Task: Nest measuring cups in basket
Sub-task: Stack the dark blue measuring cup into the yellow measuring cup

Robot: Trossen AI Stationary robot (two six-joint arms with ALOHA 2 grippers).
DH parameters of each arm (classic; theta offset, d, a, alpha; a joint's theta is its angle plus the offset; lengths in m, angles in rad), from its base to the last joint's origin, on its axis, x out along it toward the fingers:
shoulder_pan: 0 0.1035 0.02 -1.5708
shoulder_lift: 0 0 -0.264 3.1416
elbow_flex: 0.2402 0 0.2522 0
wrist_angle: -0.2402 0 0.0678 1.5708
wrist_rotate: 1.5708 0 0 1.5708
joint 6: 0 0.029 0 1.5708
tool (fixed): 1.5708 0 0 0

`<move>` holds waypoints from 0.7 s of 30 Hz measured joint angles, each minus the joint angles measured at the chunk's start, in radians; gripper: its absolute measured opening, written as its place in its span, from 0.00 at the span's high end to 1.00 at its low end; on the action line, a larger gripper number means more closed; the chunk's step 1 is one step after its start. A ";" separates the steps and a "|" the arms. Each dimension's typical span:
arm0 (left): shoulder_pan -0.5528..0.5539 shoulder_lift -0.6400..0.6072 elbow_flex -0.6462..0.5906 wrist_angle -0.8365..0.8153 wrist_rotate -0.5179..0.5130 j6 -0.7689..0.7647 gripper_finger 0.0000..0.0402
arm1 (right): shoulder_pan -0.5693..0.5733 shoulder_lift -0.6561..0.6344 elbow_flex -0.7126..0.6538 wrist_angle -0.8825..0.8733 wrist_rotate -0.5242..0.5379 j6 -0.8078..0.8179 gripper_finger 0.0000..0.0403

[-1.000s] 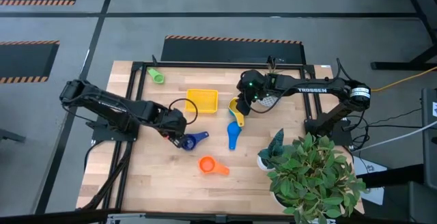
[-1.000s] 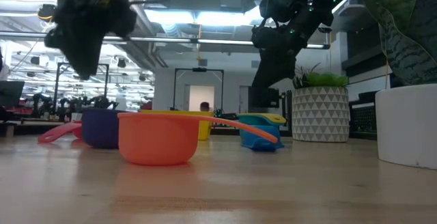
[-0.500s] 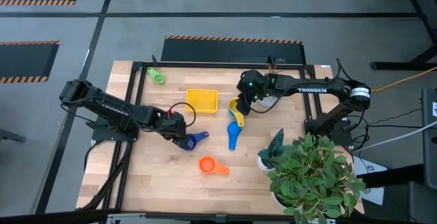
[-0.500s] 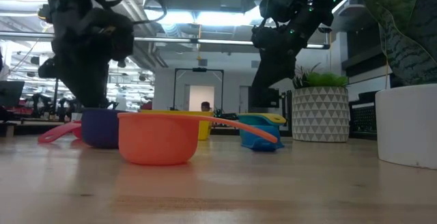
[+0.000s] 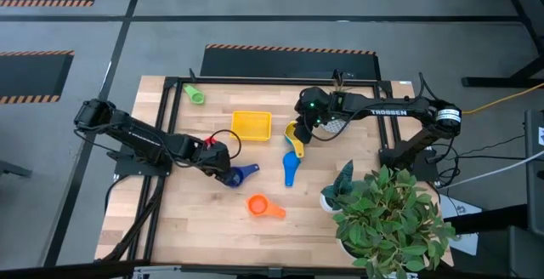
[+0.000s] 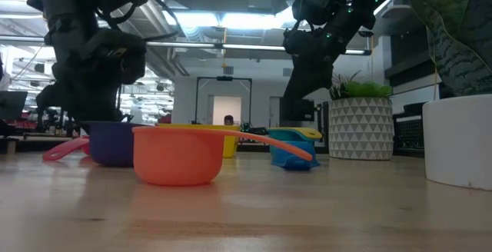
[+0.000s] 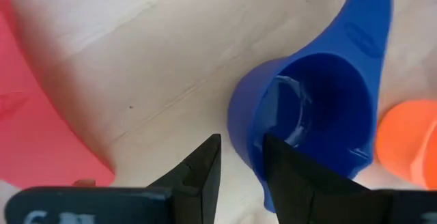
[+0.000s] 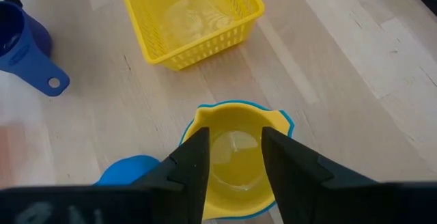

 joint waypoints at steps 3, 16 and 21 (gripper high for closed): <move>0.000 0.000 -0.011 0.001 0.001 0.008 0.76 | 0.000 0.000 0.000 0.000 0.000 0.000 0.66; 0.025 0.000 -0.011 0.178 -0.073 0.338 0.97 | 0.000 -0.058 0.002 -0.011 0.002 -0.032 0.66; 0.095 0.000 0.012 0.343 -0.073 0.620 0.99 | -0.001 -0.155 0.002 -0.025 0.001 -0.026 0.66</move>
